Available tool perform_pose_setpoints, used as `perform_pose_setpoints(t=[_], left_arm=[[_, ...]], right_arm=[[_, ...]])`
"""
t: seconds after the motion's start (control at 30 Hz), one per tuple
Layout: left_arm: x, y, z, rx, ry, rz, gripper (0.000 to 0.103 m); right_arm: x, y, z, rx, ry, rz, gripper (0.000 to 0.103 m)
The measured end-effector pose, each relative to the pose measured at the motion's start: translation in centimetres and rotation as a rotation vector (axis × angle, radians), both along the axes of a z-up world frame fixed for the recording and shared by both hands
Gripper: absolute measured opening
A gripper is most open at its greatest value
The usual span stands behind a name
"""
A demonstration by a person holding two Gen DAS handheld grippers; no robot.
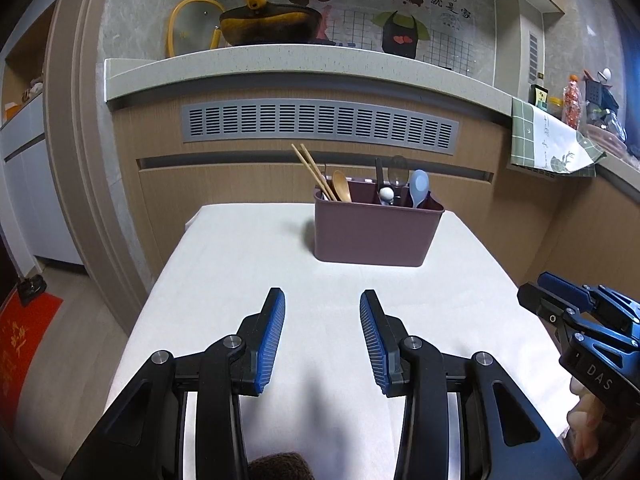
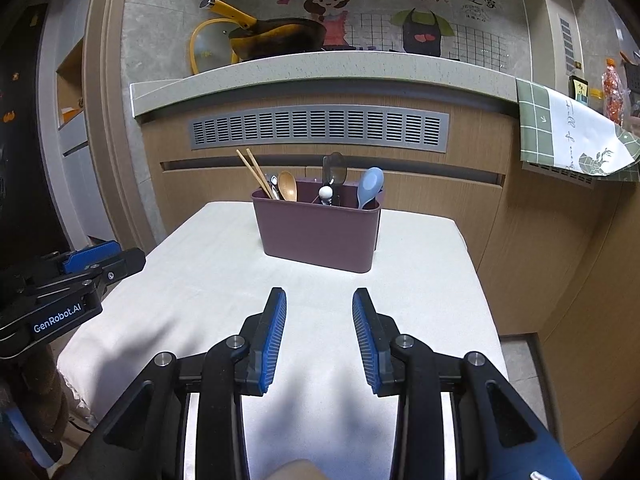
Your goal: Organize utensils
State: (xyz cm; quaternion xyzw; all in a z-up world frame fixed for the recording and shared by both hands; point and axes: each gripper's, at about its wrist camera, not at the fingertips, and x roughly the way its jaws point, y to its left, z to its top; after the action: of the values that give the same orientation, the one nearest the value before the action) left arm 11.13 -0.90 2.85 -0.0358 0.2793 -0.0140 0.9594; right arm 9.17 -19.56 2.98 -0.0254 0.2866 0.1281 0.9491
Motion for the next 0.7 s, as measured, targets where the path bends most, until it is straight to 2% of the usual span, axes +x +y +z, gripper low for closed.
perform_pose_setpoints(t=[0.7], left_arm=[[0.03, -0.05, -0.37, -0.002, 0.009, -0.002, 0.040]], right_arm=[[0.29, -0.46, -0.18, 0.001, 0.010, 0.000, 0.032]])
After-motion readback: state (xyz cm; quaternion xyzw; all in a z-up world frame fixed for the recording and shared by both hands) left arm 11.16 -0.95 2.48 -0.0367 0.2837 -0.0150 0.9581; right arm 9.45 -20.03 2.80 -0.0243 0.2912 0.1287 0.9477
